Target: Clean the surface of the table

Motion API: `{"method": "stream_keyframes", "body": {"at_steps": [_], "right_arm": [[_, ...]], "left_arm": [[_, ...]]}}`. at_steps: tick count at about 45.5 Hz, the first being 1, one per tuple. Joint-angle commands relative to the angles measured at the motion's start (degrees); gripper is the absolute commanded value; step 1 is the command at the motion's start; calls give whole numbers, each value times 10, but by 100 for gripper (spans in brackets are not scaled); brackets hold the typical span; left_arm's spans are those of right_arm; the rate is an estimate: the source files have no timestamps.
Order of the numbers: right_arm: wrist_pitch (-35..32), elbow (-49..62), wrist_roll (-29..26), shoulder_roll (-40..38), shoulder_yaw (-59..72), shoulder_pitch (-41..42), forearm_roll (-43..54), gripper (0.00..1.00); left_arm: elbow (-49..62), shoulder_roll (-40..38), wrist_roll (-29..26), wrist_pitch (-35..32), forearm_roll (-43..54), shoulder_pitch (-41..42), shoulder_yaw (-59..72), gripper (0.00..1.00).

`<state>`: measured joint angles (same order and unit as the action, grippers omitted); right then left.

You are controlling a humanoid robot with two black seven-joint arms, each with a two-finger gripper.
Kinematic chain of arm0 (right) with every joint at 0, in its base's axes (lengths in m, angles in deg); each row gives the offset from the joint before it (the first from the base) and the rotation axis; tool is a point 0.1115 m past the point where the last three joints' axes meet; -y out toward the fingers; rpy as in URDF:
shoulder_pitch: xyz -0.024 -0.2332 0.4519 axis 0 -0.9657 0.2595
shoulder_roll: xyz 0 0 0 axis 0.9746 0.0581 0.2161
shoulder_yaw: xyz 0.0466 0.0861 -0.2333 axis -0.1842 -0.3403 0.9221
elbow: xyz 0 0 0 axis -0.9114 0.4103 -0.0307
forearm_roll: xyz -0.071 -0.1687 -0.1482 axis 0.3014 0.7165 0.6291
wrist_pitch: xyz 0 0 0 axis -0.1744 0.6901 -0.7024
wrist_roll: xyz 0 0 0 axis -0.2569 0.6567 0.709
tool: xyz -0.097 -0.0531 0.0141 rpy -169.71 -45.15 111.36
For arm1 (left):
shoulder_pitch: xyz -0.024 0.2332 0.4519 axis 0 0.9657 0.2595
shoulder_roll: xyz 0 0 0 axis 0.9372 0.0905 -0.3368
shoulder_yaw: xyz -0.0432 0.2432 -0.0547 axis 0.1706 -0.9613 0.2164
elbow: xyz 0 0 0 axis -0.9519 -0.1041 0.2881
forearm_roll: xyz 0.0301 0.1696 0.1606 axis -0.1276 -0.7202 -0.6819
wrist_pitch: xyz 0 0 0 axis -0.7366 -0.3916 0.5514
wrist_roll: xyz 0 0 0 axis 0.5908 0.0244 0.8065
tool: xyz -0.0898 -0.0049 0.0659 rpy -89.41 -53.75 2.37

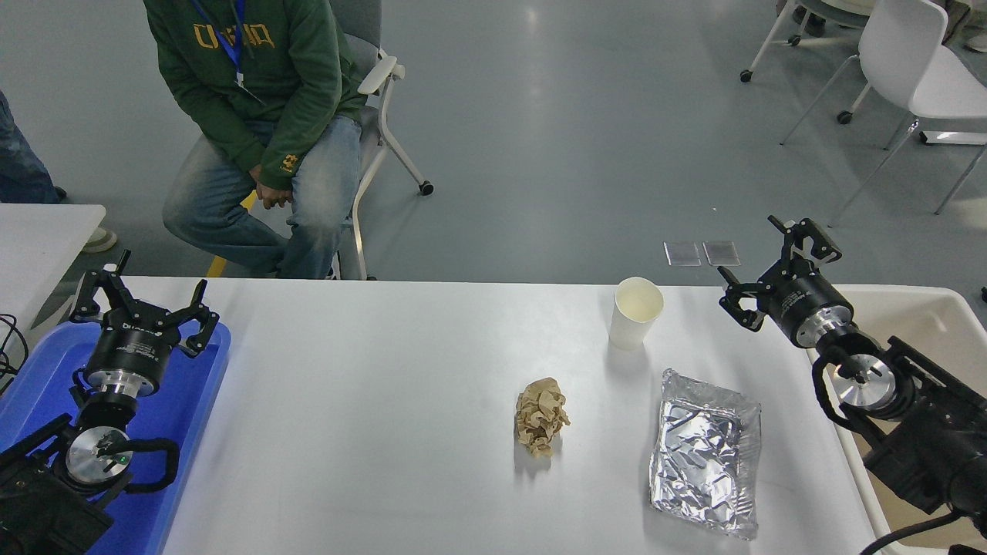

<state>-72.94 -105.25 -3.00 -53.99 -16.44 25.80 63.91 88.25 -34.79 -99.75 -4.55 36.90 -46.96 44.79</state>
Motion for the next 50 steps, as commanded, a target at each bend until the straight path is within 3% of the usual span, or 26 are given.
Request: {"method": "stream_keyframes", "body": {"at_steps": [1,20,34,50], "right_arm": [[-1,0,0,-14,1,1,0,100],[-2,-8,3,-26,35,4,40,100],[-1,-8,75,-39,129,58,178,100],[-1,-25,142,-73,339,150,278,100]], "left_arm": [[0,0,0,0,0,0,0,100],[0,0,0,0,0,0,0,100],[0,0,0,0,0,0,0,100],[0,0,0,0,0,0,0,100]]}}
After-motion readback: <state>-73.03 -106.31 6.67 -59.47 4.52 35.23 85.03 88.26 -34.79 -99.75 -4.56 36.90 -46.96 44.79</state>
